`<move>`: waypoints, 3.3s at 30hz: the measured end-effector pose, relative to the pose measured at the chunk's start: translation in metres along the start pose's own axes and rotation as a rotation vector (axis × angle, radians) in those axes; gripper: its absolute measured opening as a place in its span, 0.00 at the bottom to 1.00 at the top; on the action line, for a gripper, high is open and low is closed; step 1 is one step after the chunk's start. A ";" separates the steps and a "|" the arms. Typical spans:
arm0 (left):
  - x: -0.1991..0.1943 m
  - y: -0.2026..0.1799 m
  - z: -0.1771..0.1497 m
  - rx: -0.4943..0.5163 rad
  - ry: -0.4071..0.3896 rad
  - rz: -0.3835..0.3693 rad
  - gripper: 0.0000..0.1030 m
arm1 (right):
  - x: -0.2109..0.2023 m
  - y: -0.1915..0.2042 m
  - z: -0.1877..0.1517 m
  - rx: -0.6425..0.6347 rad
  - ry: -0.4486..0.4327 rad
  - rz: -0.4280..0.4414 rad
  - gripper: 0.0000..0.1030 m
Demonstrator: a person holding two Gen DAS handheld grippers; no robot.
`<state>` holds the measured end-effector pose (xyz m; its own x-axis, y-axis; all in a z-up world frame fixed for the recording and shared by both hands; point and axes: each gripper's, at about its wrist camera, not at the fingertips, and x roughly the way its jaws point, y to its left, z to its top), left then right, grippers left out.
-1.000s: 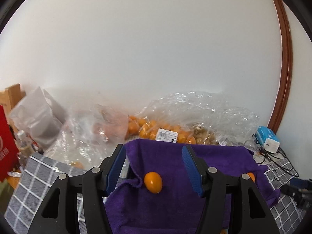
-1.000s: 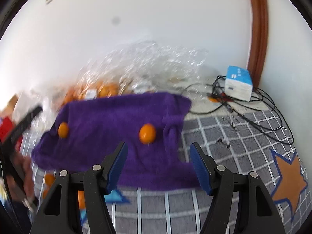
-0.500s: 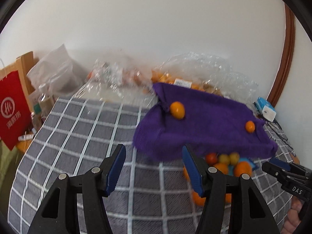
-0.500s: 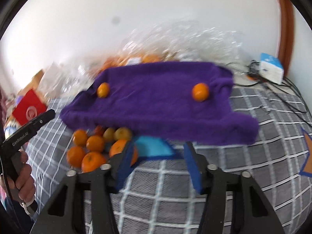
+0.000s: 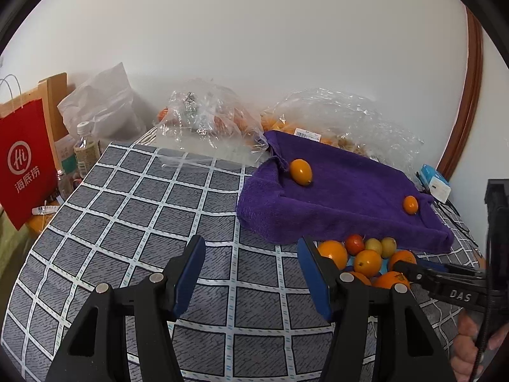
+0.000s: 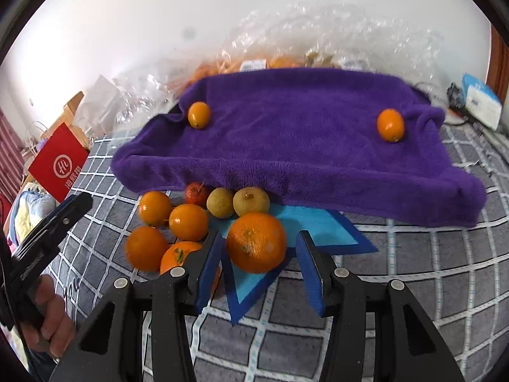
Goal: Organize fruits
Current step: 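Grasp a large orange with the right tool while the left tool returns to the fruit pile, then grasp a large orange from the pile with the left tool, then lift and carry both large oranges over the purple towel with both tools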
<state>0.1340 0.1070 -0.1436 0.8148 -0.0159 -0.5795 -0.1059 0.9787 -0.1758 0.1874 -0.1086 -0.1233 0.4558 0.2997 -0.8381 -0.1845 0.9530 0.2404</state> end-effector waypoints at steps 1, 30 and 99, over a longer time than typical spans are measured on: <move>0.001 0.001 0.000 -0.002 0.004 0.005 0.56 | 0.003 0.000 0.000 0.004 0.000 -0.003 0.47; 0.013 -0.008 -0.006 0.022 0.094 -0.091 0.56 | -0.045 -0.082 -0.050 -0.004 -0.088 -0.172 0.42; 0.007 -0.025 -0.025 -0.008 0.180 -0.175 0.38 | -0.064 -0.094 -0.054 0.088 -0.174 -0.143 0.40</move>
<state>0.1286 0.0773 -0.1630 0.7068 -0.2219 -0.6717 0.0227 0.9562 -0.2919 0.1290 -0.2194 -0.1189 0.6164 0.1574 -0.7715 -0.0345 0.9843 0.1732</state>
